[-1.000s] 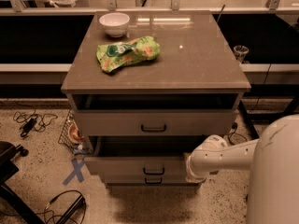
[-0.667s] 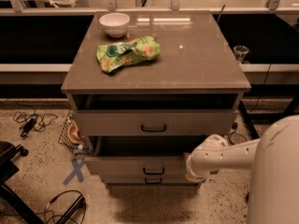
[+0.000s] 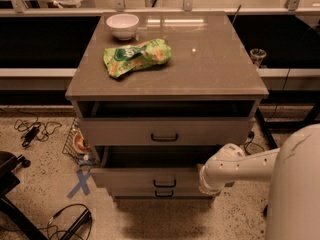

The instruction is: Open middle drawer

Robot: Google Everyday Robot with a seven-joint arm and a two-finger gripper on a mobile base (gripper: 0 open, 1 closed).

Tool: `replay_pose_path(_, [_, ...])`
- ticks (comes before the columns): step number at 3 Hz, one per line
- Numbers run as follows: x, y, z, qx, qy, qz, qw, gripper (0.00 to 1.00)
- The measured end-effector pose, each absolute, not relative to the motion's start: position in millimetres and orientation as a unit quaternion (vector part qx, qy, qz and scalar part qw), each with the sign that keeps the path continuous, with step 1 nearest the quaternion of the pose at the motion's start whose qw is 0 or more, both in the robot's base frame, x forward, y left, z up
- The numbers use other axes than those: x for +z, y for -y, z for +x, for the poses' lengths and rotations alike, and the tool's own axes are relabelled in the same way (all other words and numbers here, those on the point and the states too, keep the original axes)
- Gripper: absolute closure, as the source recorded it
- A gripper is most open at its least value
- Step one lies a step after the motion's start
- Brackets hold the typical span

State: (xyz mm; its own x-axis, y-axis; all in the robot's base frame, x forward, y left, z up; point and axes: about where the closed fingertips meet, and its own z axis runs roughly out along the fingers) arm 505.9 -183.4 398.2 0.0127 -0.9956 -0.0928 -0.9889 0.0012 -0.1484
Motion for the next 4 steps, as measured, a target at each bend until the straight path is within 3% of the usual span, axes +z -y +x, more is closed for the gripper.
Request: replay_pose_path(4, [399.1, 183.4, 505.7, -0.019, -0.702, -0.707, 0.086, 1.0])
